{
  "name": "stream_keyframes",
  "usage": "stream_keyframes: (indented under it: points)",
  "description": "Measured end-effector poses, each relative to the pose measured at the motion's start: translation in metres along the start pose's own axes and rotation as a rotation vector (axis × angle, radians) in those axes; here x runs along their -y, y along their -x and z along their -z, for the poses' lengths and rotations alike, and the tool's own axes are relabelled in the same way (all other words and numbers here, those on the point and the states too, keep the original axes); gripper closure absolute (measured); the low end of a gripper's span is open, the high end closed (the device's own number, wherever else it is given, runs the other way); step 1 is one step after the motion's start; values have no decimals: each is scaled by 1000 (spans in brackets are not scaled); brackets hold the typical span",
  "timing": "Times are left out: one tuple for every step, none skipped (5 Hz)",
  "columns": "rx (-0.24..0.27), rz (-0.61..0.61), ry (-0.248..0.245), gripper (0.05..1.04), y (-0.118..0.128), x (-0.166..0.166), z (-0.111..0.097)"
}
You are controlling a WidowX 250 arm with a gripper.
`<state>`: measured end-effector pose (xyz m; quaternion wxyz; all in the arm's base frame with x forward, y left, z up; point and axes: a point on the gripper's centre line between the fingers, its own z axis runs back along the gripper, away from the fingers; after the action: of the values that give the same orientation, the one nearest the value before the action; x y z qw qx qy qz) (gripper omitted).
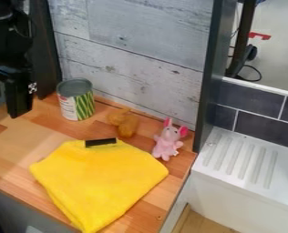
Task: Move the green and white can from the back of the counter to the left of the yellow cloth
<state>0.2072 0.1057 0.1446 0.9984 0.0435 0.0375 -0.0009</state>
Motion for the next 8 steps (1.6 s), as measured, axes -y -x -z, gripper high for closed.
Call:
stream_keyframes:
  points:
    - [-22,5,10,83,0,1,7]
    - [94,28,-8,83,-39,-10,13]
    - [180,76,-19,83,-82,-22,24]
    - [220,76,-56,83,-110,-35,33]
    - [278,56,-68,83,-139,-45,31]
    - [293,7,-81,83,-158,-55,32]
    - [308,-44,-78,83,-174,-61,39]
    - [332,-76,-65,83,-187,-63,50]
